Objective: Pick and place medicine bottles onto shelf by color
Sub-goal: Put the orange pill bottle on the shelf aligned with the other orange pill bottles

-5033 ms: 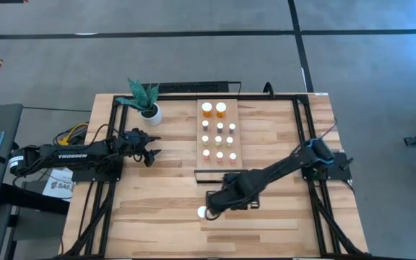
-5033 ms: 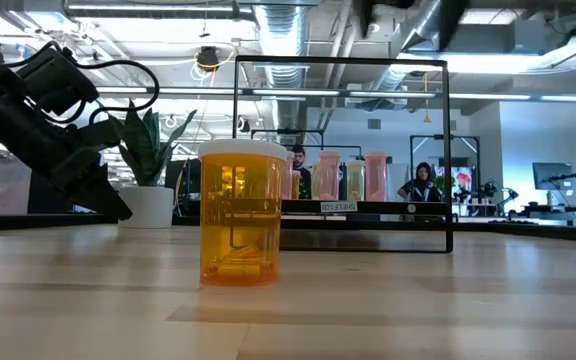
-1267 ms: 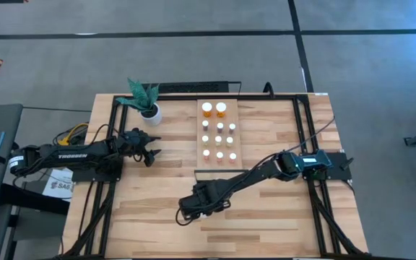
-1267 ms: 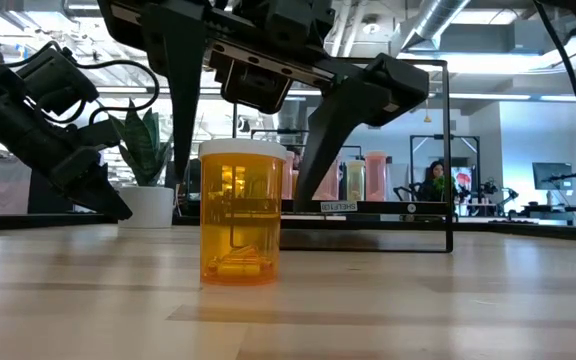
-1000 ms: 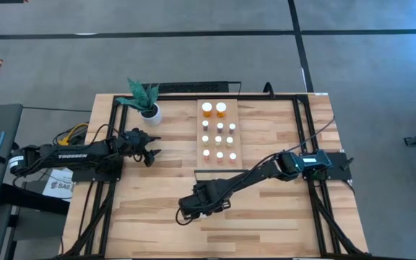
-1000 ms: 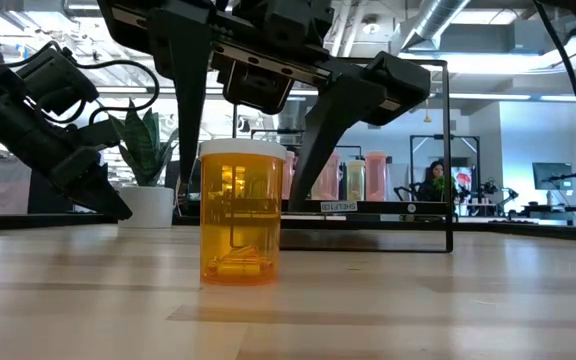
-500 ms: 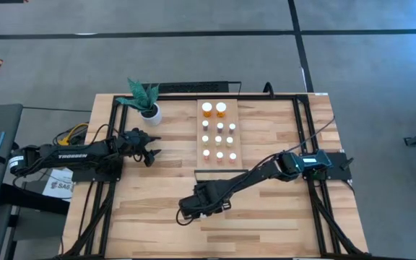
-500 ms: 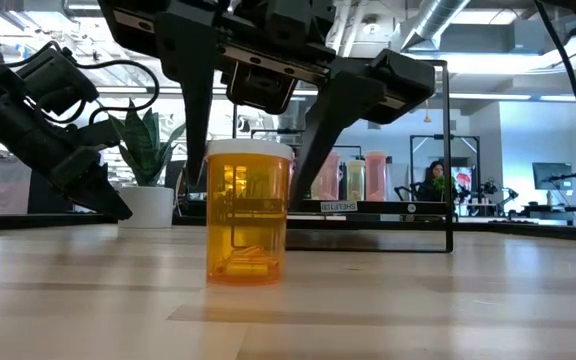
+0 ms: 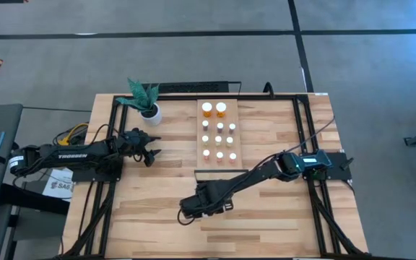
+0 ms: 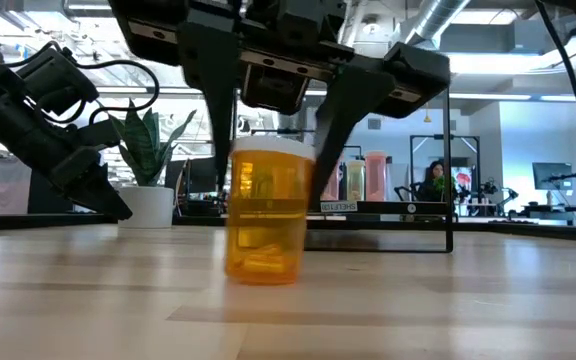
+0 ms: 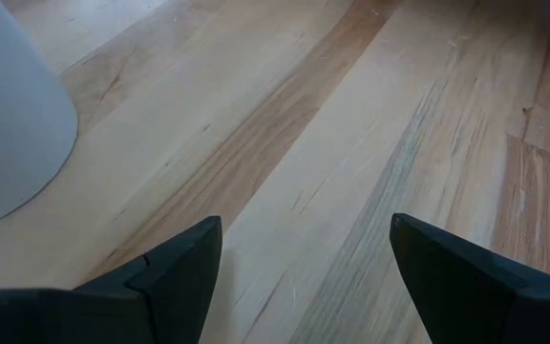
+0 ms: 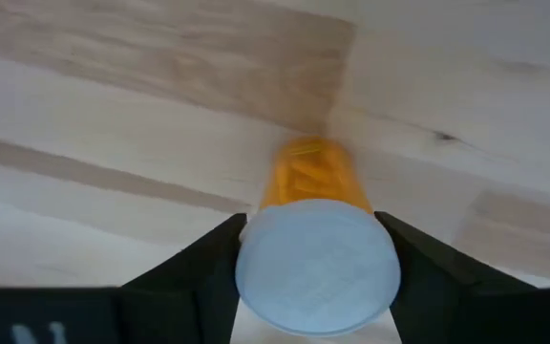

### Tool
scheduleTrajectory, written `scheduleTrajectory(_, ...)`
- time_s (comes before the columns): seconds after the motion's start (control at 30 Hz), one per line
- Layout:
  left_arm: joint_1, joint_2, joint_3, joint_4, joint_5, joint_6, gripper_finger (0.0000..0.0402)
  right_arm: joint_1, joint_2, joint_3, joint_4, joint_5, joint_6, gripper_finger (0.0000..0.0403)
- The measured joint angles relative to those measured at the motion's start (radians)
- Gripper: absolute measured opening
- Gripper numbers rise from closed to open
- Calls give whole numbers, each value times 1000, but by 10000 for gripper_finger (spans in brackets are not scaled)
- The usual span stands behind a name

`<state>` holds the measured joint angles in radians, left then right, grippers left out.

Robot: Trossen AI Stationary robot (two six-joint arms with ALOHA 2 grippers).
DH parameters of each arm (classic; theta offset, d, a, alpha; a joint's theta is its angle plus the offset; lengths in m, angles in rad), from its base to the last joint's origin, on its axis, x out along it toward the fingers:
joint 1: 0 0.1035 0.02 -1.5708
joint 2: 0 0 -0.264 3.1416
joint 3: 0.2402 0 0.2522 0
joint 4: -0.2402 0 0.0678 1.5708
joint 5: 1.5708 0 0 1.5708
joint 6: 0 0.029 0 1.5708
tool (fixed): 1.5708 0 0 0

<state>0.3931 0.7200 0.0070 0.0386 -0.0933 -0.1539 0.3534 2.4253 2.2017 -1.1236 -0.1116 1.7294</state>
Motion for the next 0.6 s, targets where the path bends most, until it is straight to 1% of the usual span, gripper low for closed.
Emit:
scheduleTrajectory(0.17,0,0,0,0,0,0,291,4,-32,-1,-73,4,10,230)
scheduleTrajectory(0.37,0,0,0,0,0,0,291,27,-54,0,-150,41,37,213)
scheduleTrajectory(0.43,0,0,0,0,0,0,291,38,-66,0,-182,71,56,210)
scheduleTrajectory(0.53,0,0,0,0,0,0,291,60,-91,1,-215,145,84,209)
scheduleTrajectory(0.6,0,0,0,0,0,0,291,67,-105,-1,-243,156,96,209)
